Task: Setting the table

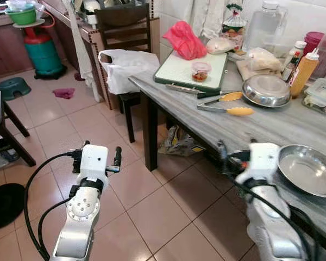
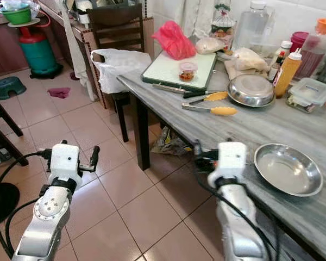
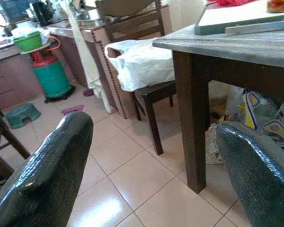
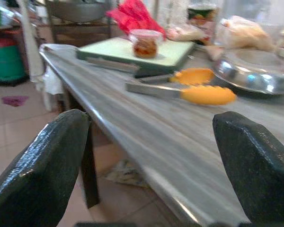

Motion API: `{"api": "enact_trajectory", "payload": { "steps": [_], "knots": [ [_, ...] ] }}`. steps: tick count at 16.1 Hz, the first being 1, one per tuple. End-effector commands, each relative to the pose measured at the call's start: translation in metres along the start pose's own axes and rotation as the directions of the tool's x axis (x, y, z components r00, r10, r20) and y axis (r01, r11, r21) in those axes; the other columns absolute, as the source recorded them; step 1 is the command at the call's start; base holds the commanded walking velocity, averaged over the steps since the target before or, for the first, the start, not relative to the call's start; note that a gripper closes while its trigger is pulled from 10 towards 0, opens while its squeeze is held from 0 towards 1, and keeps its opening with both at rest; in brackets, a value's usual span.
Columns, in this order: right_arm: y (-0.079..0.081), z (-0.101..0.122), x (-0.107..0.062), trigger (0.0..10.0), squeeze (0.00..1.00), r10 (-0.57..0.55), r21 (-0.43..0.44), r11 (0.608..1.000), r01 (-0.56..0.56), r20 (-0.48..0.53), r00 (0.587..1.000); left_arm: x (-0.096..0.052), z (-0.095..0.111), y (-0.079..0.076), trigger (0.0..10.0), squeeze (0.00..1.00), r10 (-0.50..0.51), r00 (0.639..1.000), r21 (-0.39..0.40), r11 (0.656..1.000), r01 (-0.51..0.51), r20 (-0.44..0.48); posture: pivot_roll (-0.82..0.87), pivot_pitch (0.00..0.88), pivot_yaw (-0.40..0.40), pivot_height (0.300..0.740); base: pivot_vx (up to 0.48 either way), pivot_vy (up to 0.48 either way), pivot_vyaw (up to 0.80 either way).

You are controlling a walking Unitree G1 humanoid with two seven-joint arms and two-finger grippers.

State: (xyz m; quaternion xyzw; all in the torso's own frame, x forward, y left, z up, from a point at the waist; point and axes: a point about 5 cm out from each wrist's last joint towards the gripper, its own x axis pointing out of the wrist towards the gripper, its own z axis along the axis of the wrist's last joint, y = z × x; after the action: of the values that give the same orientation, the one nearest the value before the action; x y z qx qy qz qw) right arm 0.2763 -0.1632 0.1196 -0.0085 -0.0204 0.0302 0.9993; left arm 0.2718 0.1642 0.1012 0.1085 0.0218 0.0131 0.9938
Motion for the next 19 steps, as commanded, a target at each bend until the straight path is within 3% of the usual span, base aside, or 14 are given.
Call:
{"api": "enact_trajectory", "payload": {
  "steps": [1,15,19],
  "knots": [
    [0.0015,0.0055,0.0029,10.0,0.00,0.009,-0.008,1.000,-0.008,0.023,1.000,0.0015,-0.0002,0.0007,10.0,0.00,0.011,1.000,0.005,1.000,-0.011,-0.002,-0.01,0.000,-0.019,0.740,0.000,0.000,0.00],
    [-0.0075,0.0057,0.0025,10.0,0.00,-0.036,0.006,0.999,0.036,0.018,0.999,0.0090,0.0044,-0.0061,10.0,0.00,-0.027,1.000,-0.020,0.999,0.027,0.001,-0.03,0.000,0.006,0.740,0.000,0.000,0.00],
    [-0.0083,0.0050,0.0025,10.0,0.00,-0.039,0.008,0.999,0.039,0.015,0.999,0.0105,0.0030,-0.0075,10.0,0.00,-0.046,0.999,-0.074,0.996,0.045,-0.008,-0.03,0.000,0.009,0.740,0.000,0.000,0.00]
  ]
}}
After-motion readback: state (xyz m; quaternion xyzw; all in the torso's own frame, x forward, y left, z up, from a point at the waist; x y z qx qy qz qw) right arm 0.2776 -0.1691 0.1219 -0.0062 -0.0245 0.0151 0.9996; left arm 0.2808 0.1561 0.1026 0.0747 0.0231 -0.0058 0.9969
